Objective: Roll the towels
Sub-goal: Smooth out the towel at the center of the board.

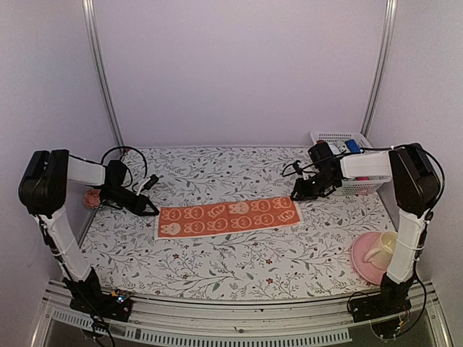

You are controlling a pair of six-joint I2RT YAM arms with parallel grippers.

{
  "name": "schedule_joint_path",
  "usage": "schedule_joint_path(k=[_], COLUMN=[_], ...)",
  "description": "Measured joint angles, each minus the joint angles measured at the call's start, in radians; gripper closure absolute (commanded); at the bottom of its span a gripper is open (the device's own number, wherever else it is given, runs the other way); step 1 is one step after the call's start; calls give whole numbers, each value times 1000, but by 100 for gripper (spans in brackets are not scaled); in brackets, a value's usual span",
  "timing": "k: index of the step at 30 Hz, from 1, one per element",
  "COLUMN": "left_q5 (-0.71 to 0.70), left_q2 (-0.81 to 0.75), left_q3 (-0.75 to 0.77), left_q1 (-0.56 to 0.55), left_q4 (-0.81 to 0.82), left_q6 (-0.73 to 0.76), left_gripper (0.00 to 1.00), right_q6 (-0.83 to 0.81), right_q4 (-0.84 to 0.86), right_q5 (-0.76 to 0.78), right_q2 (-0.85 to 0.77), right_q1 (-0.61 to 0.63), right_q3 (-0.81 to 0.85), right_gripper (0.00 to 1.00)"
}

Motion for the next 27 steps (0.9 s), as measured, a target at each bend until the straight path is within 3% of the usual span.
schedule_joint_path(k=[10,27], left_q5=[4,52], left_q2=[2,-27], left_q3=[4,8], left_q1=[0,7], left_q4=[4,24], left_q6=[-18,-37], left_gripper=[100,100], right_q6=[-1,0], right_q4=[4,6], right_q5=[7,56], right_q2=[0,7], right_q1=[0,0], right_q3=[-5,-5], right_gripper=[93,96])
